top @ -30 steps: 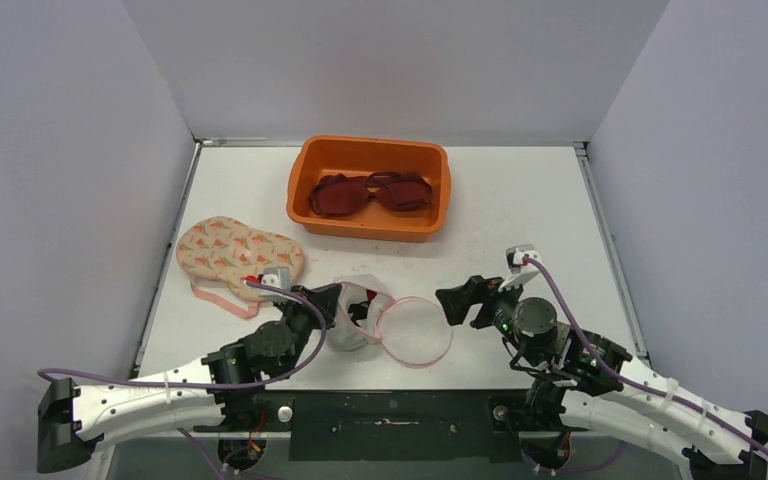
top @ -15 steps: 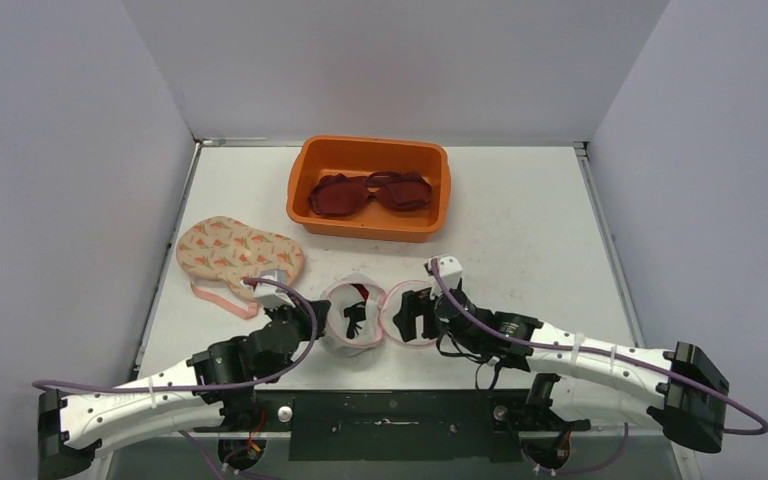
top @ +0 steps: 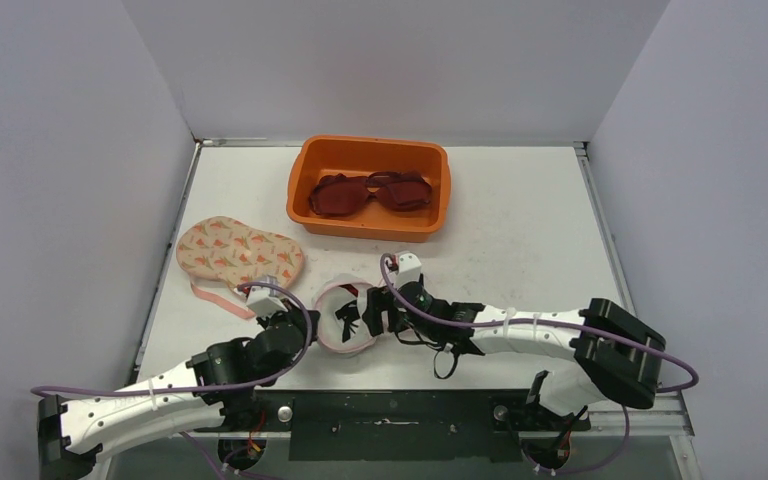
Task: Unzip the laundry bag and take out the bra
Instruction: Open the laundry bag at the center of the board.
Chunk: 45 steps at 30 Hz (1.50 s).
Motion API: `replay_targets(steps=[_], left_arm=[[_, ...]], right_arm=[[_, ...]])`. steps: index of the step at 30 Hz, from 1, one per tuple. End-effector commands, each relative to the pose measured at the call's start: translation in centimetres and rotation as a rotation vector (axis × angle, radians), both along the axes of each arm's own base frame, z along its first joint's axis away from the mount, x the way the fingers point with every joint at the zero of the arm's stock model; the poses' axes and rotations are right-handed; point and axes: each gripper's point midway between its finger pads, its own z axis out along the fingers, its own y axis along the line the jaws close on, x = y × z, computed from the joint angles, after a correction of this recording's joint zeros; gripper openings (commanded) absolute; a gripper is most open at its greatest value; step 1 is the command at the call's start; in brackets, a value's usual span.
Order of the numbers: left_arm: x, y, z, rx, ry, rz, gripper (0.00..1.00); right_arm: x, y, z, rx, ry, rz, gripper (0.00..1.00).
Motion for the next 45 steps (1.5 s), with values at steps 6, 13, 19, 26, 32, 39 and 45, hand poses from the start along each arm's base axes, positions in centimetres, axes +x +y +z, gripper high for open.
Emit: replay_targets(steps=[6, 13, 19, 26, 32, 39, 45], left_arm=[[0.0, 0.2, -1.5, -0.014, 0.020, 0.021, 0.00], [0.2, 0.6, -2.4, -0.009, 0.013, 0.036, 0.00], [0.7, -2.3, -0.1, -0.055, -0.086, -0.084, 0.00], [2.1, -4.6, 3.2, -0.050, -0.212, -0.148, 0.00], [1.9, -6.5, -0.7, 0.015, -0.087, -0.205, 0.00], [1.5, -6.9, 0.2, -0.017, -0.102, -0.241, 0.00], [1.4, -7.0, 0.6, -0.057, -0.136, -0.264, 0.00]], right_arm=[[2.9, 2.0, 0.1, -0.057, -0.081, -0.034, 0.52], [3.7, -3.0, -0.7, -0.198, -0.114, -0.160, 0.05], [2.3, -7.2, 1.2, -0.152, -0.151, -0.228, 0.05], [1.3, -9.7, 2.6, -0.104, -0.190, -0.248, 0.05], [0.5, -10.2, 1.1, -0.129, -0.156, -0.243, 0.25], [0.5, -9.4, 6.9, -0.054, -0.241, -0.207, 0.61], [-1.0, -3.0, 11.9, 0.204, -0.269, 0.016, 0.70]])
